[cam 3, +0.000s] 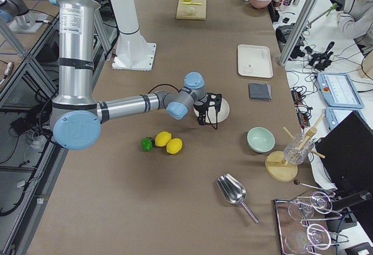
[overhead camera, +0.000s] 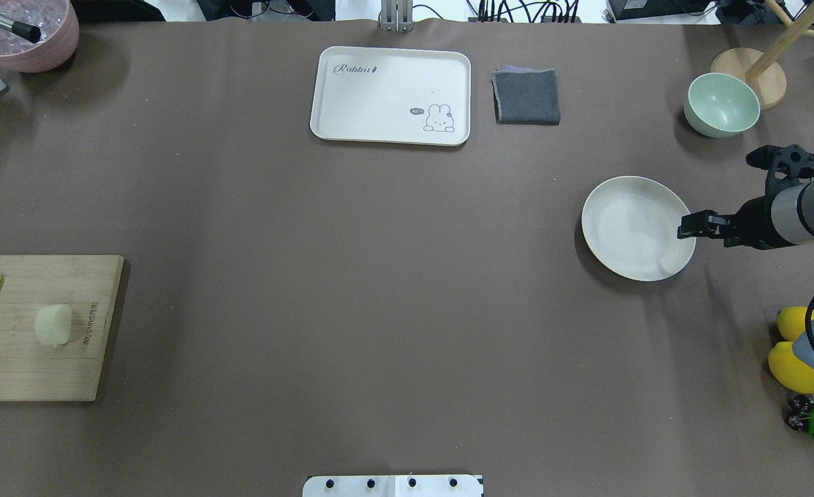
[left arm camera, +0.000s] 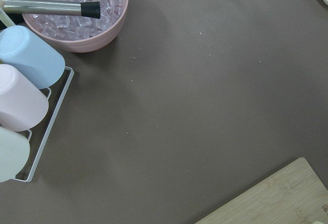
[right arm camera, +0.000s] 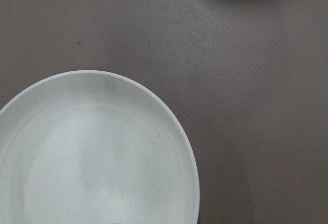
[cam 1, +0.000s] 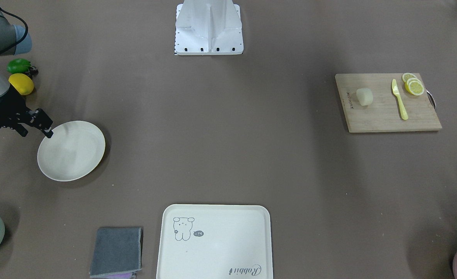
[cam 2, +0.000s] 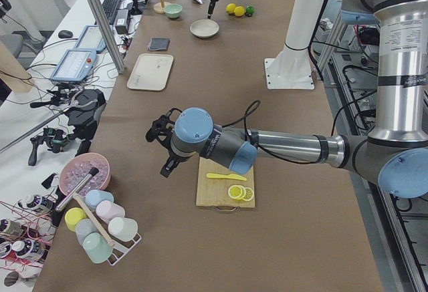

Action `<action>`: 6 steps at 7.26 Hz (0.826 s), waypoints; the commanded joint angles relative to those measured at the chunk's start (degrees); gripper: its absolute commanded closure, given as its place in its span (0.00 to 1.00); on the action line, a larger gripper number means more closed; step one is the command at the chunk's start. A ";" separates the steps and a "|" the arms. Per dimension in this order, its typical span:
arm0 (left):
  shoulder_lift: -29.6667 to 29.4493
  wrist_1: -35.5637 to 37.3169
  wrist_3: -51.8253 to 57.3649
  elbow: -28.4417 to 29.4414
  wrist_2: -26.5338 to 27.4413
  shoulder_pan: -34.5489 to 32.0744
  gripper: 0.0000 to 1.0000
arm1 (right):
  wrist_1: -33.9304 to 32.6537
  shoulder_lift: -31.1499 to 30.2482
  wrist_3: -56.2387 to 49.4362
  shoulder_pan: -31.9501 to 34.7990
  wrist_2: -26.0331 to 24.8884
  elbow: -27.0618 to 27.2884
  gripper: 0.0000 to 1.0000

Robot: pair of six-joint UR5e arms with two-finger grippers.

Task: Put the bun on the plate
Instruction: 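Reach the right gripper to the rim of the white plate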

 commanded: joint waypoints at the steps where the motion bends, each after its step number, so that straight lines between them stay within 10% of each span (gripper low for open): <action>1: 0.09 0.06 0.00 0.09 -0.07 0.02 0.02 | 0.03 0.54 2.22 -1.46 -1.48 -0.51 0.28; 6: 0.01 -0.03 0.00 0.18 -0.07 0.02 0.02 | -0.06 0.54 2.40 -4.01 -3.78 -2.62 0.47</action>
